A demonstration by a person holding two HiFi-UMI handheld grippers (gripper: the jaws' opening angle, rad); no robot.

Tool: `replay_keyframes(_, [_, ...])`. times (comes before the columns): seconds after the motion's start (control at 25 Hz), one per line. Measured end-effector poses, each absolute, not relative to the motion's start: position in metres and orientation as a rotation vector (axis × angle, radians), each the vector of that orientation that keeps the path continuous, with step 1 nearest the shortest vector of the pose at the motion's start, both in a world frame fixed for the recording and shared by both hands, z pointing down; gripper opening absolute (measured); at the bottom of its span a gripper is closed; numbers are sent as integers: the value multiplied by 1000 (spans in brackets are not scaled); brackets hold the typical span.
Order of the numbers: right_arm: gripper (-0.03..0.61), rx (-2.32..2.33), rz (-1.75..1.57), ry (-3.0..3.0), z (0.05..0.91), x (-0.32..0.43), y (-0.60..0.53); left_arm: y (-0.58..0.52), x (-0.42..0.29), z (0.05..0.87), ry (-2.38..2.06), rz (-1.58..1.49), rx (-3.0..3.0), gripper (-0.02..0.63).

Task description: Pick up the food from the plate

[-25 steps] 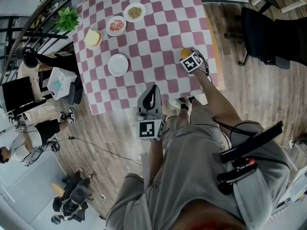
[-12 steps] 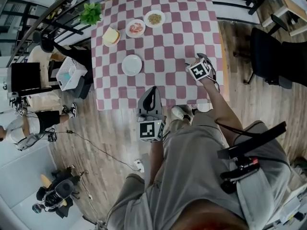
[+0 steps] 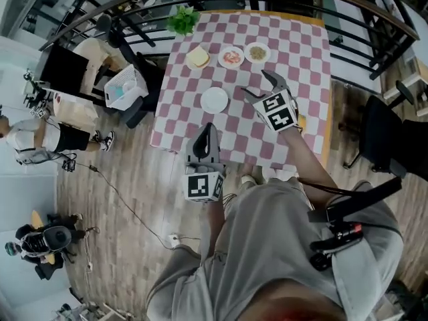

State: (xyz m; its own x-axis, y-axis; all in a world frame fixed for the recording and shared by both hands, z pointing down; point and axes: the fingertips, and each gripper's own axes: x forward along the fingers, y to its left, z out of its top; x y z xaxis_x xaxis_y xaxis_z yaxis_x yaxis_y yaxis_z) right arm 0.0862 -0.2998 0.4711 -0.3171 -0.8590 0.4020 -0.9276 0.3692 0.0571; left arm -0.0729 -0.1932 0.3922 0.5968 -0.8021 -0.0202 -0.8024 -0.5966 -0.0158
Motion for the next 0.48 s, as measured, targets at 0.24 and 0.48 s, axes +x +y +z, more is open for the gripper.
replay_keyframes(0.24, [354, 1485, 66, -2436, 397, 26, -296, -186, -147, 339, 1601, 185, -2589, 8])
replay_keyframes(0.48, [354, 1444, 56, -2457, 397, 3, -291, -181, -170, 347, 1652, 185, -2574, 6])
